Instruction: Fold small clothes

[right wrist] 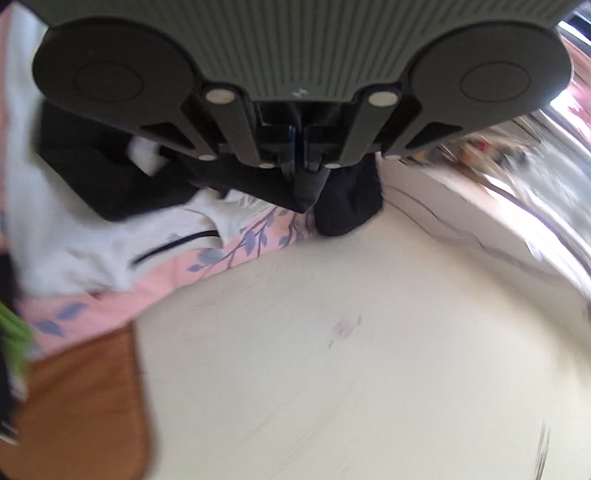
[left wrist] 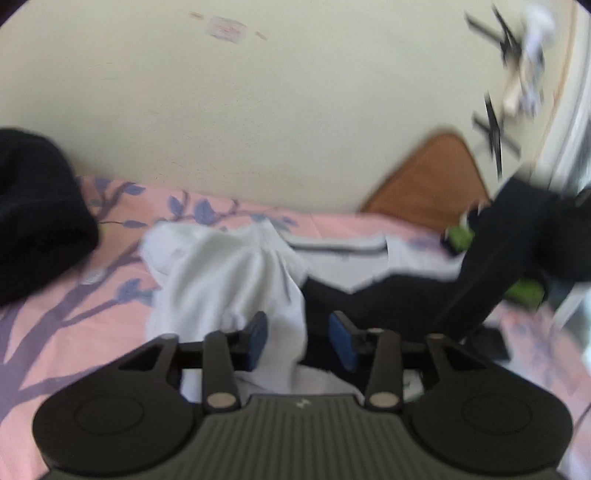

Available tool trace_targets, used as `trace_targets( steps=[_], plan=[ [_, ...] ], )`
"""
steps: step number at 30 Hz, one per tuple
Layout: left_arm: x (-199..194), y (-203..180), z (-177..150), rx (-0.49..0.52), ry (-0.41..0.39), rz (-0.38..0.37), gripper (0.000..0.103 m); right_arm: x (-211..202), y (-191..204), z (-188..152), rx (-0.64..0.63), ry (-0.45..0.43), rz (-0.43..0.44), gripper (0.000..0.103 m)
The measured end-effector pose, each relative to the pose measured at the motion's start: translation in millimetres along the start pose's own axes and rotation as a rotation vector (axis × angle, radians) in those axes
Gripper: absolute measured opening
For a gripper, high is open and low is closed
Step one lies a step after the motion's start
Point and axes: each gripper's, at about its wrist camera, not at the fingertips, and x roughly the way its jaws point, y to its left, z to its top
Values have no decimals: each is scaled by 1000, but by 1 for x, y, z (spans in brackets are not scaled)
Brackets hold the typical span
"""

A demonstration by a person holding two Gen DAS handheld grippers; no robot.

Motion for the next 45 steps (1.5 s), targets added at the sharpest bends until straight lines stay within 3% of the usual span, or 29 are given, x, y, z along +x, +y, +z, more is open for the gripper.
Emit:
trace_targets(
  steps=[2,4,6,7,8,12,14,16,17,18,20,21,22,23,24,26,27,29,30,31,32,35,38,42,45],
  plan=[
    [-12,14,5,-57,-34,-18,43,41,12,-5,-111,48,-81,15],
    [-17,27,10,-118,-52,-26,44,85,15,-11,-225,147,-147,59],
    [-18,37,12,-165,-53,-36,44,117,13,-18,-324,181,-259,63],
    [-17,38,12,-174,-48,-35,44,125,13,-18,-358,204,-273,62],
    [-16,39,12,-175,-45,-27,44,123,12,-15,-379,204,-247,62],
    [-17,34,13,-171,-48,-63,44,58,12,5,-352,-26,-86,72],
    [-21,28,13,-175,-55,-128,42,39,12,6,-400,-47,-127,66],
    [-26,18,12,-151,-73,-189,42,38,9,-3,-454,-3,-189,20],
    [-28,11,11,-123,-81,-209,37,43,5,-7,-463,39,-200,15],
    [-26,5,10,-86,-85,-224,33,49,0,-13,-460,76,-199,14],
    [-20,-10,4,2,-61,-225,15,63,-13,-25,-463,136,-228,14],
    [-12,-17,0,46,-27,-204,14,71,-20,-33,-468,159,-278,13],
    [0,-23,-5,89,22,-160,14,79,-31,-37,-467,172,-336,1],
    [16,-27,-11,126,91,-88,9,78,-43,-38,-452,135,-303,1],
    [22,-28,-13,138,93,-50,10,74,-51,-33,-392,128,-270,1],
    [25,-24,-12,121,102,-44,10,63,-58,-25,-287,128,-260,1],
    [25,-21,-11,104,107,-56,10,58,-53,-26,-305,123,-272,2],
    [25,-16,-11,75,109,-73,10,36,-41,-30,-361,100,-308,10],
    [23,-14,-11,68,106,-83,11,22,-36,-32,-385,83,-317,22],
    [20,-14,-11,65,98,-88,16,8,-33,-35,-406,60,-318,35],
    [17,-15,-10,69,85,-91,23,-14,-29,-39,-424,29,-316,39],
    [-1,-23,-9,111,23,-99,37,-78,-24,-62,-453,-67,-334,40],
    [-29,-34,1,133,-45,-133,38,-156,-23,-91,-433,-159,-400,40],
    [-62,-50,10,144,-104,-168,38,-245,-16,-140,-407,-239,-558,40],
    [-98,-59,2,164,-126,-195,42,-285,-6,-178,-416,-263,-628,41]
  ],
)
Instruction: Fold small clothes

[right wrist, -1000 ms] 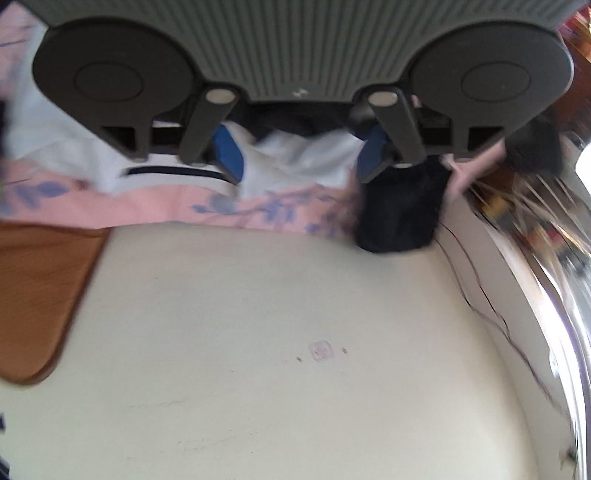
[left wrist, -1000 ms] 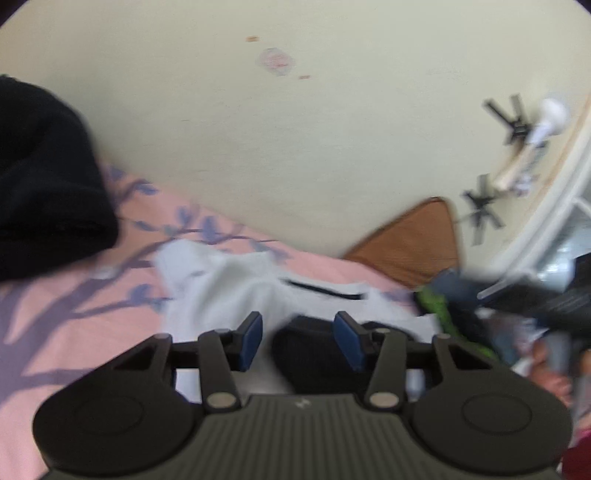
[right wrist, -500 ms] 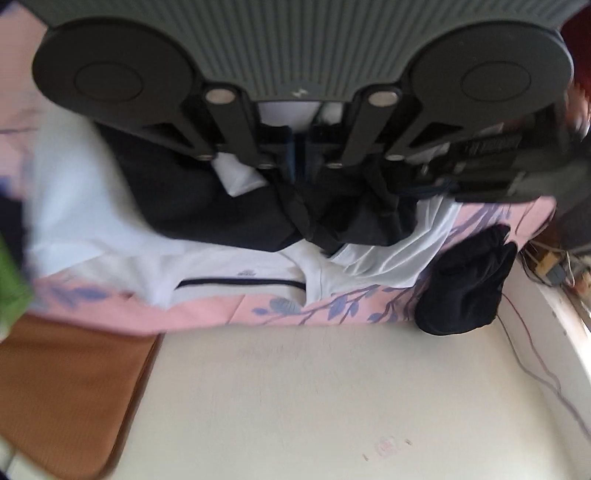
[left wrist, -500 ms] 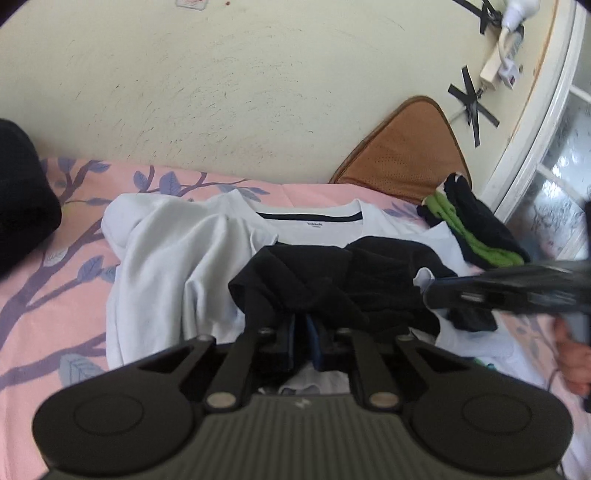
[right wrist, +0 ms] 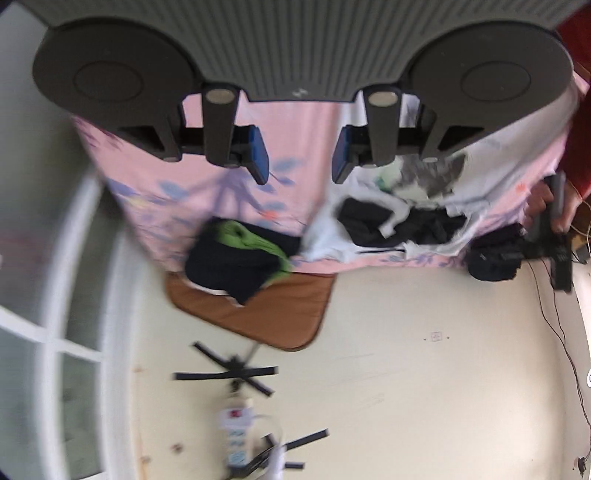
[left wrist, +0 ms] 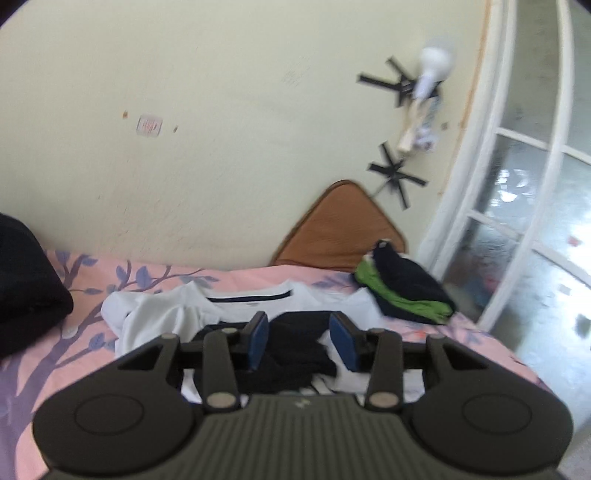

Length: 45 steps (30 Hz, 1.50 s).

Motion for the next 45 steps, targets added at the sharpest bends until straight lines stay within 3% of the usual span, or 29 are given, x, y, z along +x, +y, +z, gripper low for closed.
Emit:
trace_targets(
  steps=[3,7,10,15,18,22,28,30,31,32,33,34,36,39,42,45],
  plan=[
    [-44,-16,-15,62,-6,26,48,-22,-6,-26,15,17,50,42],
    [-108,-29,-53,89,14,104,49,3,3,-70,0,152,155,41],
    [-157,-30,-89,20,46,155,50,32,13,-96,-40,255,233,41],
    [-228,-32,-158,-108,101,224,55,39,7,-128,-122,406,338,46],
    [-250,-30,-196,-207,149,249,55,45,0,-141,-81,467,382,51],
    [-253,-24,-227,-298,192,224,55,61,1,-154,-78,504,404,54],
    [-215,-21,-238,-302,278,180,57,77,3,-155,-41,487,476,56],
    [-200,-18,-242,-320,340,181,38,82,3,-157,-4,482,476,55],
    [-195,-17,-243,-325,374,173,14,86,0,-158,19,487,477,48],
    [-194,-18,-243,-328,398,159,8,86,-1,-158,40,494,488,35],
    [-197,-20,-240,-325,402,136,8,84,-2,-158,45,499,517,7],
    [-202,-24,-236,-313,398,109,8,78,-1,-156,45,486,551,8],
    [-217,-32,-225,-297,363,56,8,60,1,-150,14,425,644,8],
    [-235,-39,-198,-303,234,-1,8,41,-1,-132,30,333,727,8],
    [-235,-32,-168,-350,90,-33,8,38,-14,-106,121,206,766,8],
    [-215,-12,-136,-413,17,-18,8,48,-28,-78,212,97,754,8]
  ],
)
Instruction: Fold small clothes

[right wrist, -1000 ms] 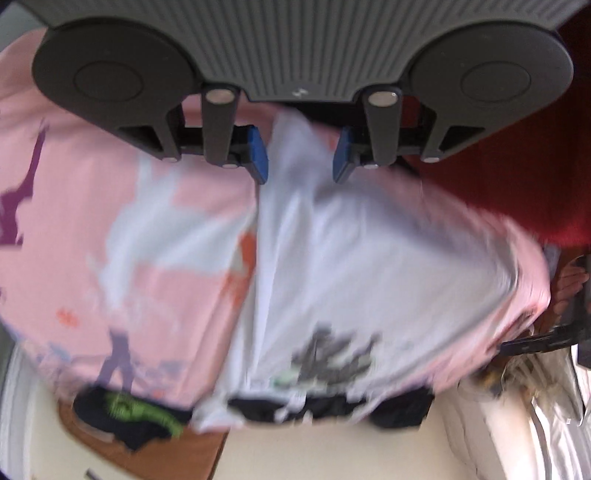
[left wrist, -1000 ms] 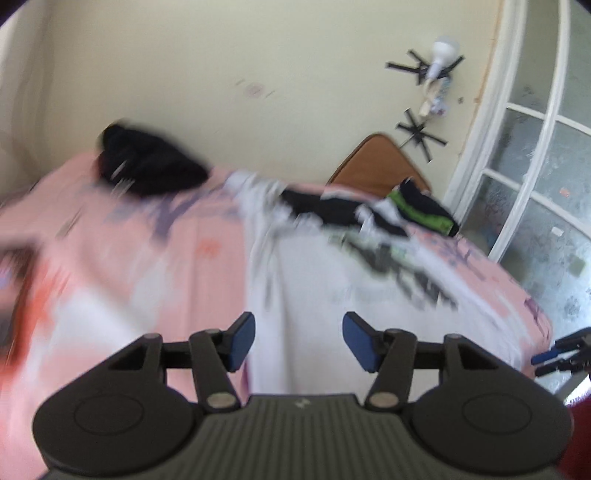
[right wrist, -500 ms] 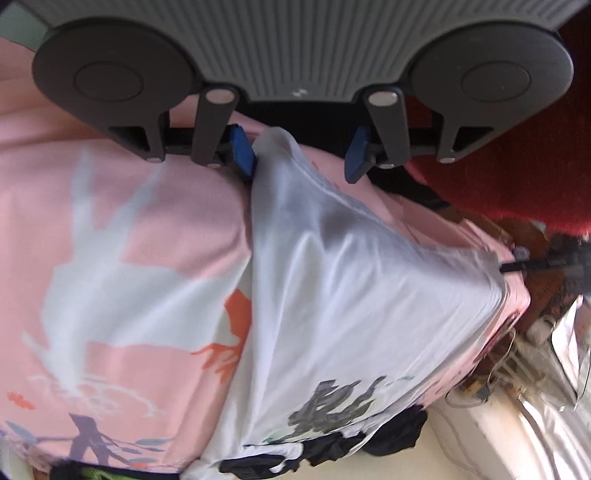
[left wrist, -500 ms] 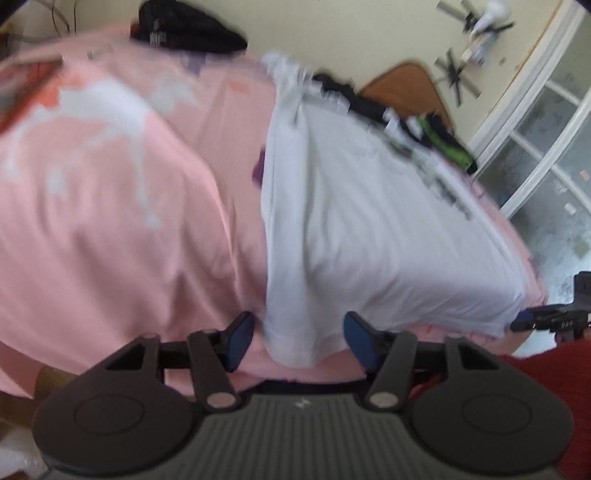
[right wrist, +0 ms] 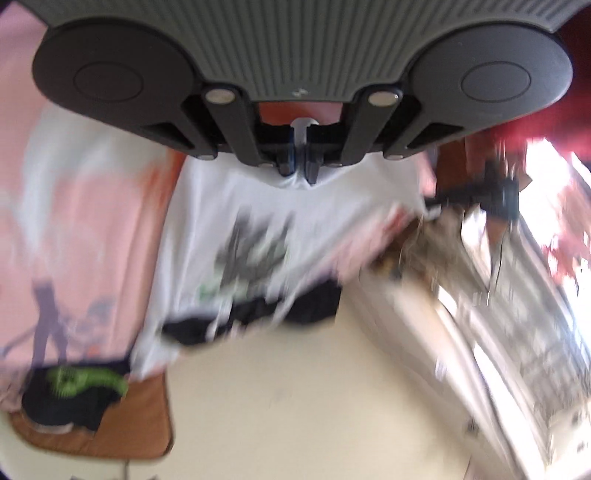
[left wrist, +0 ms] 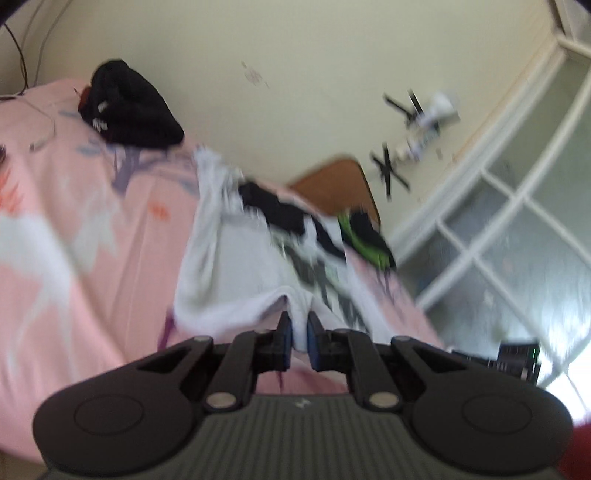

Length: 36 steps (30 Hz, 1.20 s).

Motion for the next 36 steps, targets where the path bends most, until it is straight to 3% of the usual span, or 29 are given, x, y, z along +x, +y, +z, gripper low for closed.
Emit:
trace_targets(
  steps=[6,7,8,9,10,11,12,14,16,21,23,26,29,31,34,35,36],
  plan=[
    [66,16,82,-28,-40,125,11,26,-36,72,101,-150,-97,8],
    [80,19,93,-33,-54,179,17,37,-41,84,120,-170,-136,11],
    [96,21,101,-22,-62,241,32,45,-49,91,136,-193,-192,11],
    [108,23,105,-6,-57,304,40,58,-53,97,141,-214,-259,28],
    [119,26,107,-4,-43,361,49,70,-55,101,120,-222,-354,62],
    [125,29,106,-12,-19,386,49,77,-56,101,95,-226,-472,71],
    [124,32,102,-13,4,369,49,80,-56,99,80,-222,-549,72],
    [115,36,89,11,24,339,55,71,-54,85,69,-181,-479,70],
    [106,37,77,39,35,354,57,59,-45,70,77,-167,-398,68],
    [117,33,62,85,80,390,57,73,-6,57,-81,-74,-364,48],
    [126,32,57,101,93,416,53,87,2,54,-116,-36,-346,47],
    [132,31,51,127,96,421,50,96,5,48,-174,-6,-434,47],
    [136,30,52,149,89,419,56,80,-2,44,-177,-64,-556,48],
    [139,33,58,133,90,394,57,66,-11,43,-133,-101,-616,56],
    [148,41,68,93,98,354,54,58,-31,40,5,-82,-606,57],
    [152,44,70,85,104,347,41,58,-37,38,47,-59,-588,52],
    [157,47,71,80,112,346,28,59,-40,35,77,-40,-560,22]
  ],
)
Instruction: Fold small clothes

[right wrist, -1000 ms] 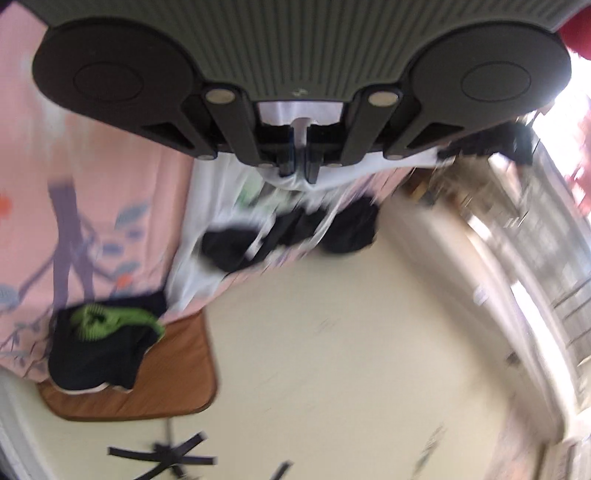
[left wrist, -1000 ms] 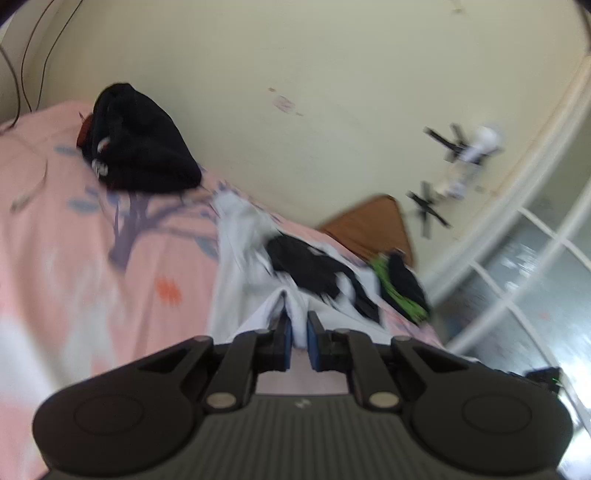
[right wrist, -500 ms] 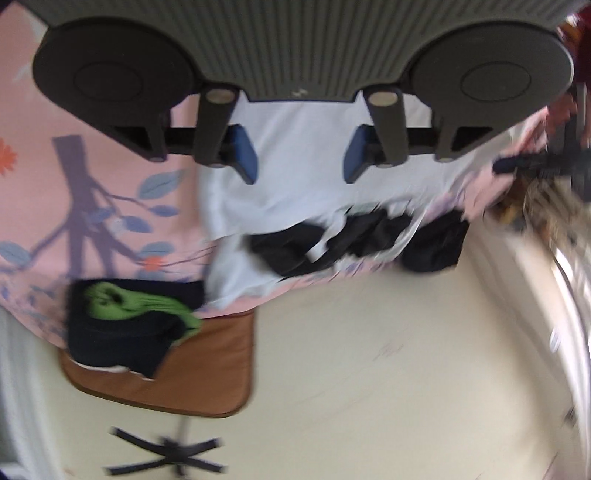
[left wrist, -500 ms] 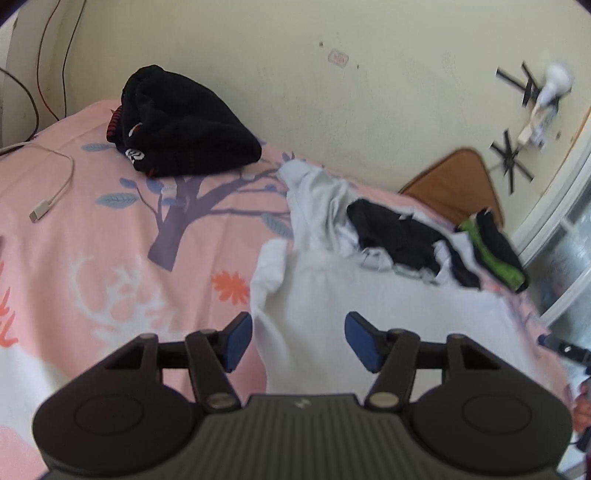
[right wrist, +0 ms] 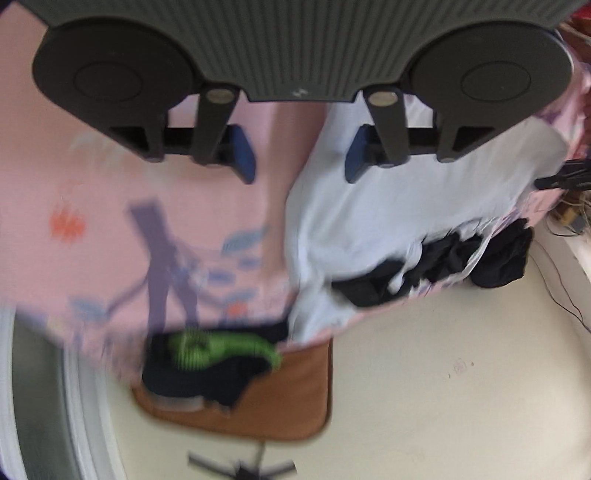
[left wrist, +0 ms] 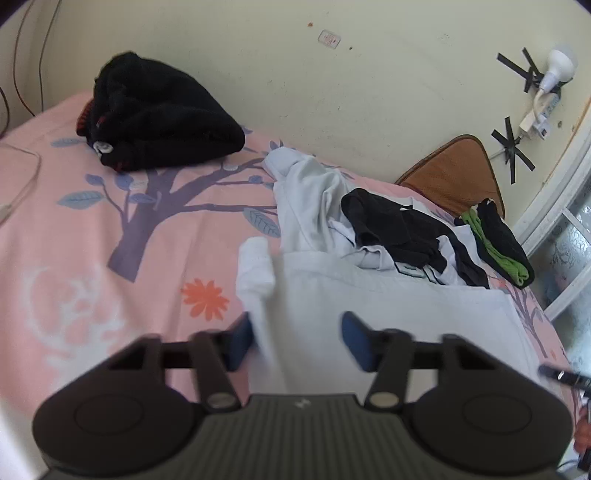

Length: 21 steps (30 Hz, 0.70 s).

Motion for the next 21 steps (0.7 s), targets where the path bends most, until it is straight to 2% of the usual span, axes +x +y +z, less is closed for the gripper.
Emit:
trace_targets(
  steps=[1,6,9,11,12,13,14,16,18,21],
  plan=[
    [5,1,2,-2,14,5,10,1,-1,-4,20,23,29,4],
    [3,-1,7,28,-6,-14,9,-33,12,-11,-25,-34,8,2],
    [7,-2,9,54,-2,23,12,-41,14,-18,-58,13,-30,2],
    [12,0,8,53,25,47,22,-33,13,-27,-76,78,-47,3],
    [9,2,7,53,22,44,24,-32,13,-30,-87,74,-50,3],
    [4,4,6,51,20,44,32,-35,14,-27,-90,62,-66,12],
    [-3,5,5,48,8,45,39,-38,13,-24,-84,28,-89,17],
    [-22,8,1,45,-31,37,43,-53,12,-14,-68,-70,-97,39],
    [-40,8,-4,38,-61,31,43,-58,14,-3,-58,-119,-50,39],
    [-62,1,-8,27,-116,9,41,-48,32,7,-115,-125,15,39]
  ],
)
